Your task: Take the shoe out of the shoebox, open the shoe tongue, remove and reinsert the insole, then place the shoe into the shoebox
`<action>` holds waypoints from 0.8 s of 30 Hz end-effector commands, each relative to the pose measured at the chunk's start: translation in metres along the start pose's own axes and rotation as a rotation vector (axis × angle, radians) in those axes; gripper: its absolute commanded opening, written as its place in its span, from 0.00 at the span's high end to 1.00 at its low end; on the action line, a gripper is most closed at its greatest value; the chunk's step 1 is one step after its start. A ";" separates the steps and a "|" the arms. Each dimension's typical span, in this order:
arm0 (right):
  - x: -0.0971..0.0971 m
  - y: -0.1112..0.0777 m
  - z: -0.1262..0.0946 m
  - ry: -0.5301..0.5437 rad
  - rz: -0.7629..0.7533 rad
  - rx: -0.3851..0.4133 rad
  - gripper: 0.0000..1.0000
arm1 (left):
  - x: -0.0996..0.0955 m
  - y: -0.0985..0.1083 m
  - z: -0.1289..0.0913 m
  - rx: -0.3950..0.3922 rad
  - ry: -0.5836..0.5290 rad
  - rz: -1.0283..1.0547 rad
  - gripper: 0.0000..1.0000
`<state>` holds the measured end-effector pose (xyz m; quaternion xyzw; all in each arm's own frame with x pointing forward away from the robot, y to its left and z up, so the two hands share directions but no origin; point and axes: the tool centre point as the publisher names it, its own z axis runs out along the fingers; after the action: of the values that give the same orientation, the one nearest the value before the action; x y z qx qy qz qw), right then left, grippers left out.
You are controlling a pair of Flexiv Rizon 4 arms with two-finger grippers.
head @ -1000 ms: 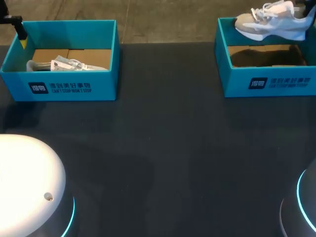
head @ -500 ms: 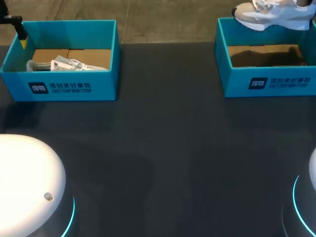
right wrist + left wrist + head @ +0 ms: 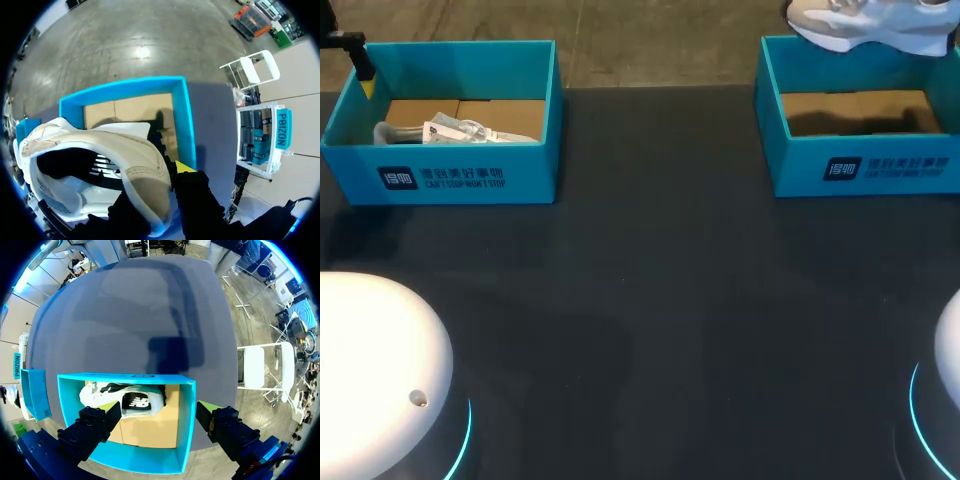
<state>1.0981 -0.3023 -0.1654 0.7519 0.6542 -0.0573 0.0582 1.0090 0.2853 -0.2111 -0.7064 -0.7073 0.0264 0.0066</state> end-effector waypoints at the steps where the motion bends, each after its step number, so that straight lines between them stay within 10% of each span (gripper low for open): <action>1: 0.009 -0.044 -0.014 -0.006 0.019 -0.069 1.00 | 0.000 -0.001 0.000 -0.003 0.002 0.000 0.00; 24: 0.062 -0.187 -0.050 -0.039 0.127 -0.099 1.00 | 0.000 -0.001 0.000 -0.003 0.002 0.000 0.00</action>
<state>0.9542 -0.2169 -0.1326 0.7908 0.6043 -0.0848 0.0480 1.0090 0.2852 -0.2110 -0.7064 -0.7073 0.0264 0.0066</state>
